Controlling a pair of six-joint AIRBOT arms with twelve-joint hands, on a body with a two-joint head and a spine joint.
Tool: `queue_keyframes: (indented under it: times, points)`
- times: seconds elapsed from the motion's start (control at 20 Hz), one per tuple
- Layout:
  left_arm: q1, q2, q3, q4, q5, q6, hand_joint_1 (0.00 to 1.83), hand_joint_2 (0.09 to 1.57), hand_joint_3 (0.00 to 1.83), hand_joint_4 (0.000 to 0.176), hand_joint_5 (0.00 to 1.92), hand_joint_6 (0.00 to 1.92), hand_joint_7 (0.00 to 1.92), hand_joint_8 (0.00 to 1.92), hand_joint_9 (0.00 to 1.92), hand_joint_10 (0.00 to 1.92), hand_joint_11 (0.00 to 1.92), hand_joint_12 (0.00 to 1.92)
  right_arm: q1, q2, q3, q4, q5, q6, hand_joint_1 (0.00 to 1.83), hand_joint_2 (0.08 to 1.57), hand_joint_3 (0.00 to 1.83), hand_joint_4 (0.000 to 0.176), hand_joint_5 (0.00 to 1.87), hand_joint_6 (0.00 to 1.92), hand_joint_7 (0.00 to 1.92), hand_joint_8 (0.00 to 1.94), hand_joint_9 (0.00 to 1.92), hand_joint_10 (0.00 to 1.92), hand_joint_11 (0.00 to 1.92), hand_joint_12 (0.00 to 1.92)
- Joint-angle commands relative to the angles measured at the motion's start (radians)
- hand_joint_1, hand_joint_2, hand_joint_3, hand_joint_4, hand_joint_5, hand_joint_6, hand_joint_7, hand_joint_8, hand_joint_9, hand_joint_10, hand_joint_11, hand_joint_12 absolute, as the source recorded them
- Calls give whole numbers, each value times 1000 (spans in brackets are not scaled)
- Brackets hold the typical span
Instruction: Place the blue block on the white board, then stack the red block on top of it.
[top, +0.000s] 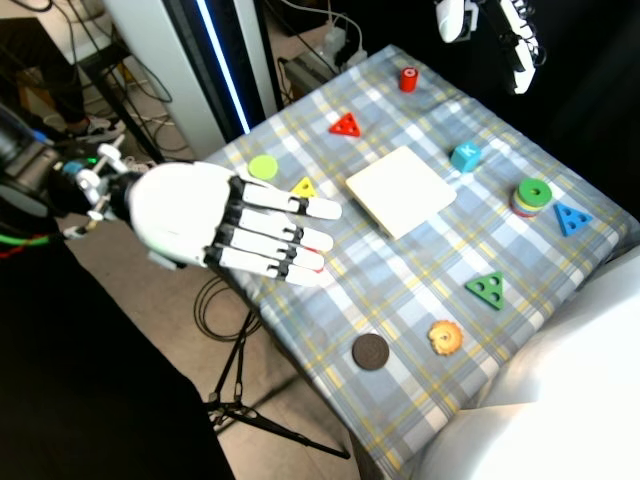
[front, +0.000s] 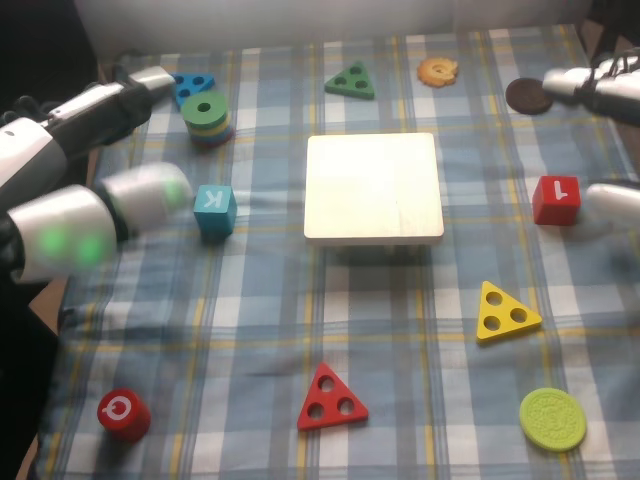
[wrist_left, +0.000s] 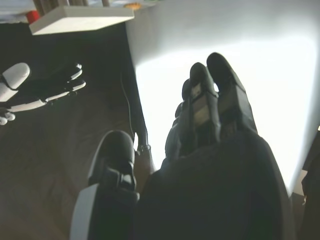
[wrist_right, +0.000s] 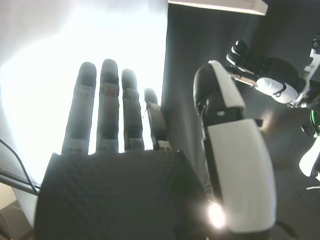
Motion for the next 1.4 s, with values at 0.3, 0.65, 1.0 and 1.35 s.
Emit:
queue_keyframes:
  times: [0.3, 0.65, 1.0, 1.35]
  points:
    - [-70, -6, 47, -44, -5, 143, 625, 947, 0, 176, 308, 10, 264, 5, 215, 4, 8, 443, 35, -8, 7, -25, 122, 17, 395, 1357, 4, 31, 410, 0, 385, 3, 363, 7, 149, 408]
    - [-214, -120, 145, -221, 198, 576, 736, 915, 0, 176, 439, 13, 256, 6, 155, 0, 0, 298, 51, -17, 9, -89, 130, 62, 468, 1359, 0, 39, 416, 2, 412, 5, 407, 10, 253, 420]
    - [-286, -223, 246, -359, 291, 836, 797, 932, 3, 176, 538, 11, 326, 12, 195, 5, 19, 282, 66, -25, 10, -133, 137, 84, 480, 1358, 0, 54, 425, 0, 461, 0, 471, 0, 343, 316]
    - [-314, -270, 295, -385, 330, 860, 830, 944, 7, 175, 595, 17, 368, 11, 236, 10, 22, 284, 66, -35, 20, -136, 134, 95, 488, 1365, 0, 37, 440, 1, 492, 2, 495, 1, 374, 239]
